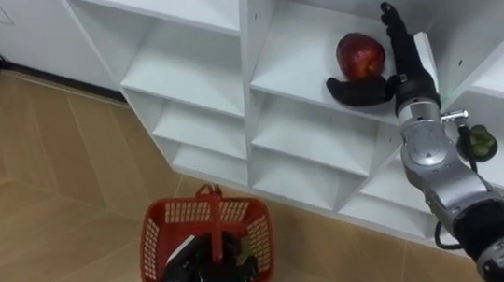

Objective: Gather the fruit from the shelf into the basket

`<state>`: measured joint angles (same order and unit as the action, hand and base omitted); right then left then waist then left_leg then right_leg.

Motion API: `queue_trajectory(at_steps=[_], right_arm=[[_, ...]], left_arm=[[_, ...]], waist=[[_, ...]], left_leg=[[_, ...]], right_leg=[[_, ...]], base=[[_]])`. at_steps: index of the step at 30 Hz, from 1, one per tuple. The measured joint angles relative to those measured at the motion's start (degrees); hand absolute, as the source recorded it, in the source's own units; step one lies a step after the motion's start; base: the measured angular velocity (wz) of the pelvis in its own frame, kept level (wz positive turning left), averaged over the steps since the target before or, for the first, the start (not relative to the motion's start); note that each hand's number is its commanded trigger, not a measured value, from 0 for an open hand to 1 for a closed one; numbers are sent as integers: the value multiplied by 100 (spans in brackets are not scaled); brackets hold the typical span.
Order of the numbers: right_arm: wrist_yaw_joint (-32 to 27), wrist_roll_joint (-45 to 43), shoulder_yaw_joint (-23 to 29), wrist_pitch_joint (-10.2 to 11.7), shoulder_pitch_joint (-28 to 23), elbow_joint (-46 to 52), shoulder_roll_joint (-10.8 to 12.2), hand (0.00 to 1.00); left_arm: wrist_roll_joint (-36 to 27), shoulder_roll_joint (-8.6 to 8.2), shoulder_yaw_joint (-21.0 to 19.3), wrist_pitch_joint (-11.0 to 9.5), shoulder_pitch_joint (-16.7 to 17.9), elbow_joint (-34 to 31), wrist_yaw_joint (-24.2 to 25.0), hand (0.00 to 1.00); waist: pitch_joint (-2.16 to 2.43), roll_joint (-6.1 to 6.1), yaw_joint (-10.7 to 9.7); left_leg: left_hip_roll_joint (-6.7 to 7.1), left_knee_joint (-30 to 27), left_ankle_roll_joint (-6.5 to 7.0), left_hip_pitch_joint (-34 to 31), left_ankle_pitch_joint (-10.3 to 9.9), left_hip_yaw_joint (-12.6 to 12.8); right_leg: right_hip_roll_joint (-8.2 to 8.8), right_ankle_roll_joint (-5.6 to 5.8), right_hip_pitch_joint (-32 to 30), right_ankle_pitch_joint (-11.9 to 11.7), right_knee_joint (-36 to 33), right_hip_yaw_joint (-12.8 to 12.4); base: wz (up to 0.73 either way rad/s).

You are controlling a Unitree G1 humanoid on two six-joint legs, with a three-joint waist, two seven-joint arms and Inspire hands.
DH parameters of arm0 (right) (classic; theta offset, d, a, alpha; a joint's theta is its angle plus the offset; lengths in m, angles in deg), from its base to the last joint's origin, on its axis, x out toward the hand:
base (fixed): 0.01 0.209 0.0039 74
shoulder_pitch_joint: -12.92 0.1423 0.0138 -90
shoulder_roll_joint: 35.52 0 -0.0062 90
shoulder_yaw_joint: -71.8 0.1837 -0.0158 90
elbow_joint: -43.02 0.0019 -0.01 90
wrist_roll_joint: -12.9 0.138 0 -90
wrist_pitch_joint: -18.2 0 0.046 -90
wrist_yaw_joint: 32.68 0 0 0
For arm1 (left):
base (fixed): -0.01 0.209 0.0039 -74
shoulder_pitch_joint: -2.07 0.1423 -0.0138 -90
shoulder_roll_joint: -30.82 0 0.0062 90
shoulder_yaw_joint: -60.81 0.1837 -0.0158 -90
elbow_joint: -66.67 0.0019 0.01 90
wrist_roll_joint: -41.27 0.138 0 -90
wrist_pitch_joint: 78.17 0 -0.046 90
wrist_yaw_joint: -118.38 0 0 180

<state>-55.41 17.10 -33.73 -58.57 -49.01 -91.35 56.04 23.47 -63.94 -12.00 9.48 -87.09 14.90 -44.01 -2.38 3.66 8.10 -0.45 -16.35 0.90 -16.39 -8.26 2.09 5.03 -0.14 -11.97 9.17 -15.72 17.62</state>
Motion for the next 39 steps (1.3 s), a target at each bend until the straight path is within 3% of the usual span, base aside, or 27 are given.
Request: queue_trajectory(at_steps=[9, 10, 12, 15, 16, 24, 32, 39], right_arm=[[1, 4, 1, -7, 0, -31, 24, 0], [2, 4, 1, -7, 0, -31, 25, 16], [14, 2, 1, -4, 0, -40, 25, 62], [-23, 1, 2, 5, 0, -49, 35, 95], [-45, 2, 4, 17, 1, -49, 38, 100], [-64, 24, -6, 173, 58, -268, 49, 100], [-116, 155, -15, 166, 105, -510, 83, 100], [-399, 585, -6, 248, 133, -618, 310, 100]], left_arm=[[-2, -73, 1, 0, -1, 0, -45, 100], [-2, -75, 1, 0, -1, 0, -45, 100], [0, -79, 7, 0, -1, 0, -45, 100], [-1, -95, 31, 0, -1, 0, -49, 100], [-1, -93, 53, 0, -3, 0, -50, 100], [-13, -81, 358, -1, -70, 0, -69, 100], [-62, -32, 498, -1, -107, -1, -76, 100], [-67, -83, 497, -2, -222, -1, -143, 100]], waist=[[8, -12, 4], [8, -12, 4], [9, -13, 3], [15, -18, 4], [19, -20, 4], [34, -34, -2], [35, -30, 4], [35, -30, -6]], left_leg=[[2, -3, 0, 7, 7, 18], [2, -4, 1, 8, 7, 18], [2, -4, 1, 9, 7, 19], [2, -8, 1, 11, 7, 19], [3, -9, 1, 11, 7, 19], [1, 5, 3, 117, 9, 20], [13, 63, 11, 172, 15, 20], [13, 58, 11, 204, 24, 54]], right_leg=[[-4, 0, 5, 0, -4, -21], [-3, 0, 5, 0, -5, -22], [-4, 0, 6, 0, -4, -21], [-4, 0, 11, 0, -4, -21], [-3, 0, 13, 0, -4, -20], [-3, 0, 131, 0, 5, -23], [7, 19, 197, 11, 15, -21], [11, 19, 193, 12, 15, -43]], base=[[0], [0], [0], [0], [0], [0], [2], [0]])
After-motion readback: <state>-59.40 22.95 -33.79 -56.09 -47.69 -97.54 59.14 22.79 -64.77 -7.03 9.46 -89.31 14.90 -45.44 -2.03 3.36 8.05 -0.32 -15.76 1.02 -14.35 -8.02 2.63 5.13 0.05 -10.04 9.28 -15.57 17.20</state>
